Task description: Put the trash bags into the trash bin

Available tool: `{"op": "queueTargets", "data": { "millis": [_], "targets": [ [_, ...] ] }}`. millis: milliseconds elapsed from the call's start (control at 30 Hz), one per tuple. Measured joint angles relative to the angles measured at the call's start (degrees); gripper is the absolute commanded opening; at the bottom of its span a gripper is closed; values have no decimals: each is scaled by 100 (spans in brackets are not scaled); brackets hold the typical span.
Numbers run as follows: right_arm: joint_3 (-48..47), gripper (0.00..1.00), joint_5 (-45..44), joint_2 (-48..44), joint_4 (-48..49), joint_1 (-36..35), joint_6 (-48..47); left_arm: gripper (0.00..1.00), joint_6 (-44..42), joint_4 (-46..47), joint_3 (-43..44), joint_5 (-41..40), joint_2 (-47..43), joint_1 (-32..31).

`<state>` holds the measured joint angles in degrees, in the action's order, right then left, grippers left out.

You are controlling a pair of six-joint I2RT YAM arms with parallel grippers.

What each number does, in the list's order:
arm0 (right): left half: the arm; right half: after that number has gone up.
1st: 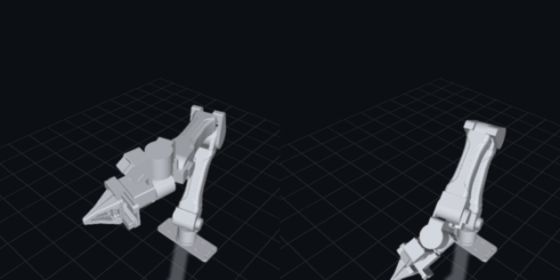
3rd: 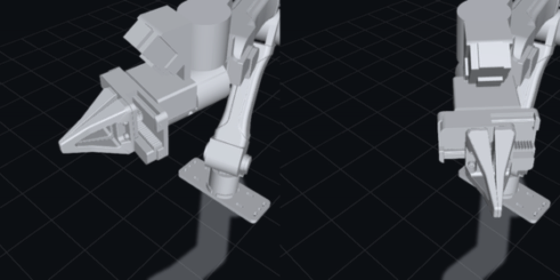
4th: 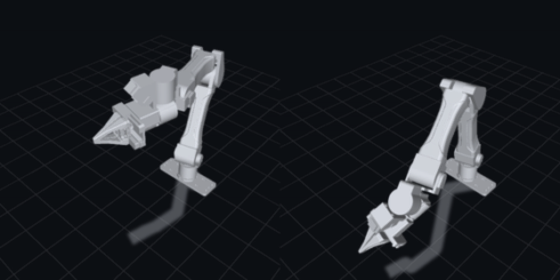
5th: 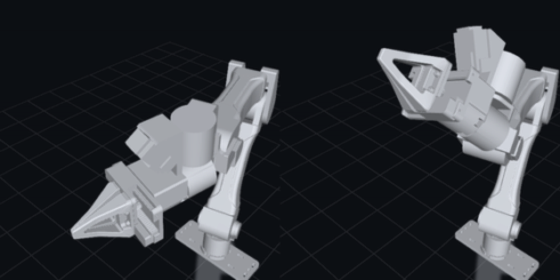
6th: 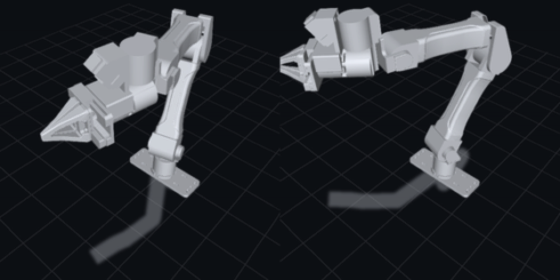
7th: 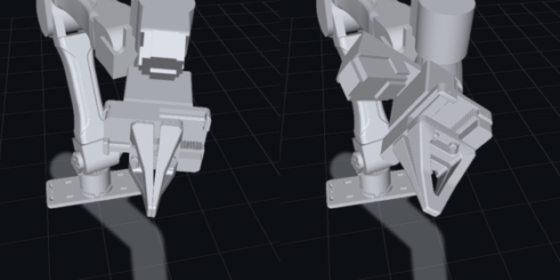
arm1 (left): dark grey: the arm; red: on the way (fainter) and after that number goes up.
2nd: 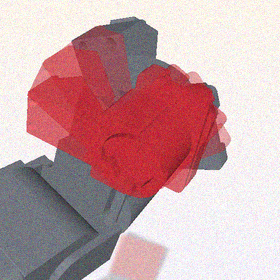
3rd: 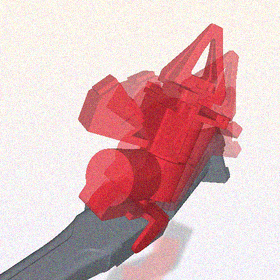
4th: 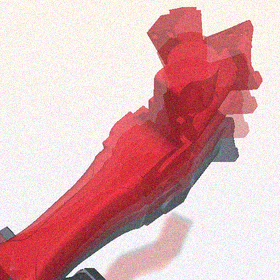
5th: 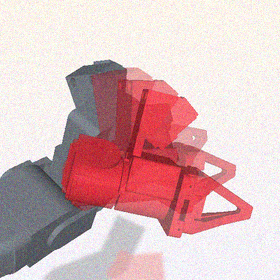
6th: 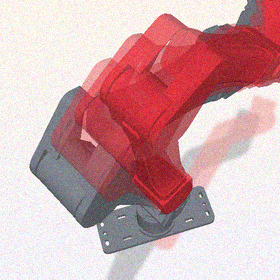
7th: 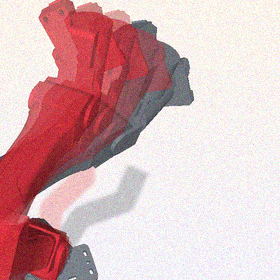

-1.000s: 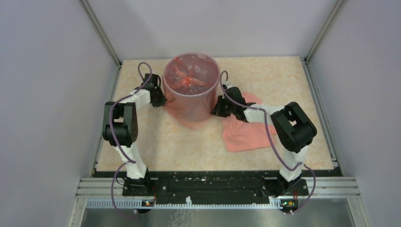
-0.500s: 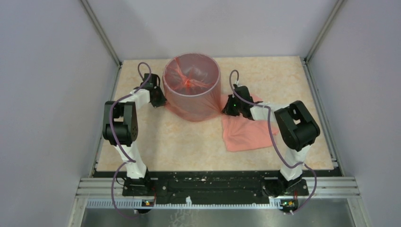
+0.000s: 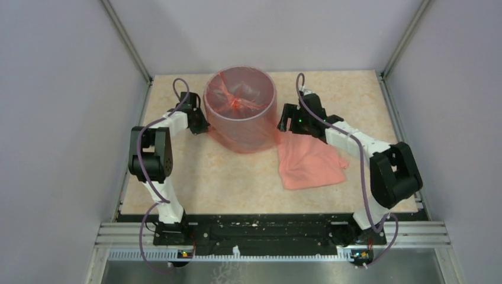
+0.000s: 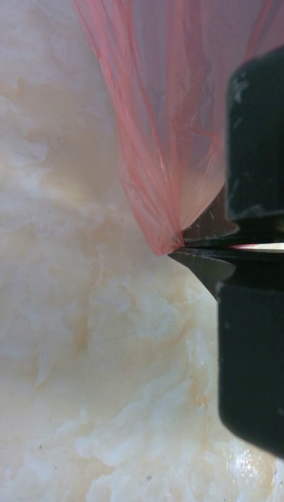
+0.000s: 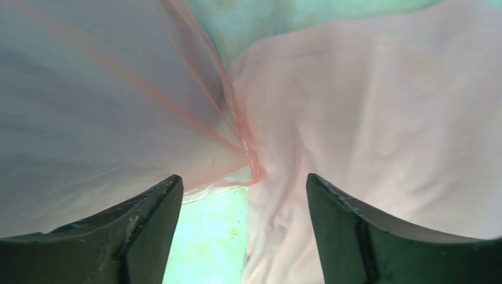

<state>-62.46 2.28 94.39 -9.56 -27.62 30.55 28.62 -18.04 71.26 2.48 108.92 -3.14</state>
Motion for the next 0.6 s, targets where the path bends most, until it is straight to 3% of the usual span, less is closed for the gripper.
{"op": "queueTargets", "data": {
  "millis": [300,467,600],
  "targets": [
    [-1373,87,-693,-883,-1449,-33,-645,7,2,136,0,256,0,-2],
    [-2894,88,-929,-789,-2037,-348,-1165,7,2,264,-2,424,-2,-68],
    [-4498,87,-955,-157,-2382,-831,-1613,6,4,363,-2,463,-2,-249]
  ]
}}
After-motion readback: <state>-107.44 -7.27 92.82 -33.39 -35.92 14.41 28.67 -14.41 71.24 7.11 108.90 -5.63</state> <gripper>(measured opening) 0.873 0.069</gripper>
